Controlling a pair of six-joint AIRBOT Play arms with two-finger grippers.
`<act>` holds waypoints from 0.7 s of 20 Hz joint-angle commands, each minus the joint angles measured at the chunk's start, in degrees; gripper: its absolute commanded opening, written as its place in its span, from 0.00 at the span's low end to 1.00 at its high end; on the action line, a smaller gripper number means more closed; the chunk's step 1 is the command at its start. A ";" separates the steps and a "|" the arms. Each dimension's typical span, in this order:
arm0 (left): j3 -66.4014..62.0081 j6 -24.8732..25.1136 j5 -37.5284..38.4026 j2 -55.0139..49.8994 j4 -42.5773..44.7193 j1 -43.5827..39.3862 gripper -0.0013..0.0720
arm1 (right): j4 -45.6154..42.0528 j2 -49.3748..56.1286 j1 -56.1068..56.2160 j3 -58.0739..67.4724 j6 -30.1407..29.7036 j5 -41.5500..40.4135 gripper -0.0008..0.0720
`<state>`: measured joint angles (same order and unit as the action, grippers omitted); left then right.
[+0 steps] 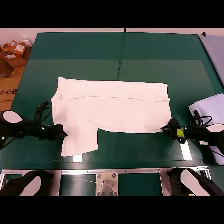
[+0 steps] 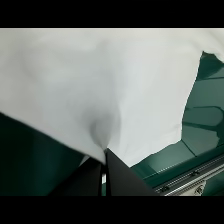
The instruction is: Fold the shirts.
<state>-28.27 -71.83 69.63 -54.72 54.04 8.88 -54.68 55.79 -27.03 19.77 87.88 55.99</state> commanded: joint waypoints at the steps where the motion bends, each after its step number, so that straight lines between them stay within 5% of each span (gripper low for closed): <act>1: -0.07 0.35 0.20 0.04 -0.09 0.00 0.05 | -8.28 -0.09 0.02 5.03 3.96 14.82 0.30; 6: -0.07 0.35 -0.37 0.04 -0.33 0.00 0.05 | -11.15 -5.05 0.02 4.70 8.46 15.61 0.31; 7: -0.07 0.37 -0.39 0.04 -0.39 0.00 0.05 | -12.04 -6.88 0.04 4.68 10.32 14.49 0.47; 8: -0.07 0.37 -0.42 0.04 -0.42 0.00 0.05 | -11.96 -8.09 0.04 4.37 10.73 13.86 0.81; 9: -0.07 0.37 -0.50 0.04 -0.42 0.00 0.05 | -11.13 -8.76 0.15 3.61 10.73 13.16 0.91; 14: -0.07 0.35 -1.44 0.04 -0.46 0.00 0.05 | -2.71 -8.52 0.15 -3.26 10.71 4.28 0.91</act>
<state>-28.27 -71.46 68.75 -54.72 53.65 8.88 -60.99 47.79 -26.92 19.51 97.93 65.67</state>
